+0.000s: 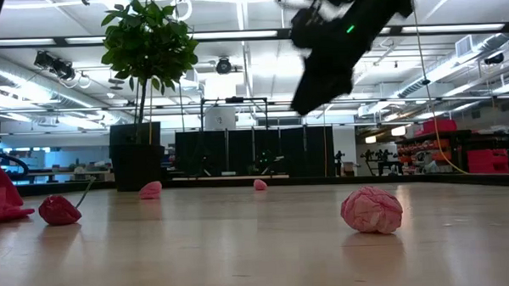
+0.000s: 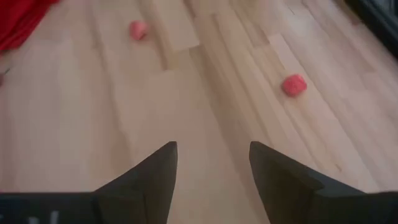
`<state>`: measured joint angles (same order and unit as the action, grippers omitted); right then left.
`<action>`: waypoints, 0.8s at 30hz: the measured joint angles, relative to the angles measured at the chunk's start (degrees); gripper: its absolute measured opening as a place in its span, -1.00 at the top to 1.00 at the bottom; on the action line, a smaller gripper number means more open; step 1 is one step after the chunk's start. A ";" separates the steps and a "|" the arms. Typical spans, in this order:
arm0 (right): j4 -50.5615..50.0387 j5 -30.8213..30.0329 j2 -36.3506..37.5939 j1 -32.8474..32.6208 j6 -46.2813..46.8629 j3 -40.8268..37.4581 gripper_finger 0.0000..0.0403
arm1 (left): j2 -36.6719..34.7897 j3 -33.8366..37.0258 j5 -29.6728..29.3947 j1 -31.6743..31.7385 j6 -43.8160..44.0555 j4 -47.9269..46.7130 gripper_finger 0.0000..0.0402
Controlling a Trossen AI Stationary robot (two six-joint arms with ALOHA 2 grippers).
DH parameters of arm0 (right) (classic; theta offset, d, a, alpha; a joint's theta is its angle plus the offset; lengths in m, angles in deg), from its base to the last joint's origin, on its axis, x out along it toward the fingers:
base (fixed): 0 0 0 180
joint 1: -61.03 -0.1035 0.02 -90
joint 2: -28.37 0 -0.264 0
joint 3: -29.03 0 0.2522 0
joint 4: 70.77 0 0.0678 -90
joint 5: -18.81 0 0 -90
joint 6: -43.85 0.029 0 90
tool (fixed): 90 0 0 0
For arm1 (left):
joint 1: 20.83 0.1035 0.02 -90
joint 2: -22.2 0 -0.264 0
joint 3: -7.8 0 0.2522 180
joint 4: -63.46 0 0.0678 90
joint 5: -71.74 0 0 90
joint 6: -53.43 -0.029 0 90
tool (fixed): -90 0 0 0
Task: Pick and placing Produce into tupperware
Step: Put the top peach into the bin
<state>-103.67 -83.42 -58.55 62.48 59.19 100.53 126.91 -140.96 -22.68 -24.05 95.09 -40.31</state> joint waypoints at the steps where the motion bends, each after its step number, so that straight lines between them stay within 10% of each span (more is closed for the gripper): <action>1: 2.70 1.43 -1.86 1.73 0.05 0.00 -0.05 | -0.66 0.00 -0.51 0.00 -0.04 0.02 0.86; 9: 21.69 8.81 -12.71 12.90 2.60 0.02 -0.05 | -3.57 0.00 -2.02 0.17 -0.90 0.00 0.88; 24: 27.55 11.49 -24.85 17.68 5.32 3.45 -0.05 | -3.70 0.00 -2.02 3.63 -8.70 0.00 0.89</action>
<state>-76.12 -71.93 -83.40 80.15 64.51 103.98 123.21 -140.96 -24.69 -20.42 86.40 -40.32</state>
